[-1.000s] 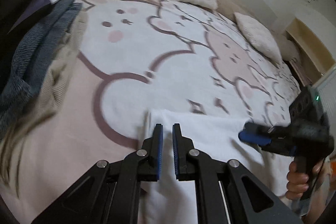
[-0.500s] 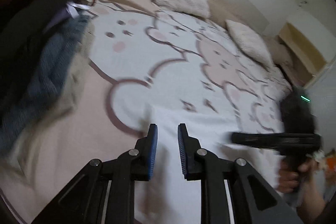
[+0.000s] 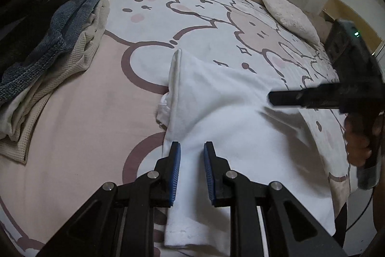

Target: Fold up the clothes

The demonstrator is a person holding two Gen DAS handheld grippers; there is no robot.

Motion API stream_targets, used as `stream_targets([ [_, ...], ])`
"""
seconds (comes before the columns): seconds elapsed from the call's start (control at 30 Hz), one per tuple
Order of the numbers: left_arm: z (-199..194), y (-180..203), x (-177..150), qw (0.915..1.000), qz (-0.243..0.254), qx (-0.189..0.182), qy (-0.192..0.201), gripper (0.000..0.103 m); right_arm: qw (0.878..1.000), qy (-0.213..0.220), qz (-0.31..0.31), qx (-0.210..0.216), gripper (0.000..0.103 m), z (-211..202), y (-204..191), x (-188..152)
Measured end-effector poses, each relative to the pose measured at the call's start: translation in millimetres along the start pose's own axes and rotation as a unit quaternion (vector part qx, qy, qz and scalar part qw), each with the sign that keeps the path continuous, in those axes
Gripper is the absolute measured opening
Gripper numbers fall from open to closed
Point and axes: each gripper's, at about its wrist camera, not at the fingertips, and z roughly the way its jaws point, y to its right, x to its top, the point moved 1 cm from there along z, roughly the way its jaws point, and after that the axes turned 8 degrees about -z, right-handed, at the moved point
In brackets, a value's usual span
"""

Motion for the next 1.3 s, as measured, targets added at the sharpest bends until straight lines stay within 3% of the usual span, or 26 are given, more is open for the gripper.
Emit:
stream_targets([
  [0.07, -2, 0, -2, 1.0, 0.003, 0.003, 0.003, 0.02, 0.988, 0.021, -0.03, -0.151, 0.008, 2, 3, 5],
  [0.1, -3, 0, -3, 1.0, 0.004, 0.004, 0.003, 0.02, 0.971, 0.045, -0.042, -0.23, 0.008, -4, 2, 6],
  [0.13, -5, 1, -3, 1.0, 0.005, 0.005, 0.004, 0.02, 0.947, 0.07, -0.053, -0.309, 0.008, -11, 1, 8],
  [0.23, -9, 0, 0, 0.9998, 0.006, 0.018, 0.007, 0.02, 0.966, 0.073, -0.026, -0.245, 0.009, -17, 2, 5],
  [0.3, -18, 1, 9, 0.9999, -0.01, -0.006, 0.007, 0.02, 0.978, 0.07, -0.009, -0.194, 0.009, -18, 0, -2],
  [0.47, -24, 21, 43, 0.9995, -0.001, -0.021, 0.022, 0.02, 0.99, 0.068, -0.047, -0.117, 0.009, -18, -34, -38],
  [0.57, -3, 35, 61, 0.9995, 0.008, -0.03, 0.011, 0.02, 0.989, 0.06, -0.077, -0.114, 0.009, -15, -46, -67],
  [0.77, 59, 28, 75, 0.9994, 0.027, 0.006, -0.022, 0.02, 0.983, 0.045, -0.136, -0.112, 0.009, -10, -68, -125],
  [0.97, 61, 12, 80, 0.9988, 0.021, -0.04, -0.018, 0.02, 0.987, 0.043, -0.131, -0.083, 0.009, -16, -62, -178],
  [1.13, 22, 12, 81, 0.999, 0.034, -0.02, 0.021, 0.02, 0.993, 0.027, -0.105, -0.041, 0.009, -39, -54, -175],
  [1.23, -14, 10, 65, 0.9984, 0.035, -0.032, 0.03, 0.022, 0.99, 0.088, -0.093, -0.052, 0.009, -69, -42, -147],
  [1.3, -34, 10, 47, 0.998, 0.034, -0.043, 0.031, 0.03, 0.987, 0.124, -0.074, -0.077, 0.009, -79, -28, -122],
])
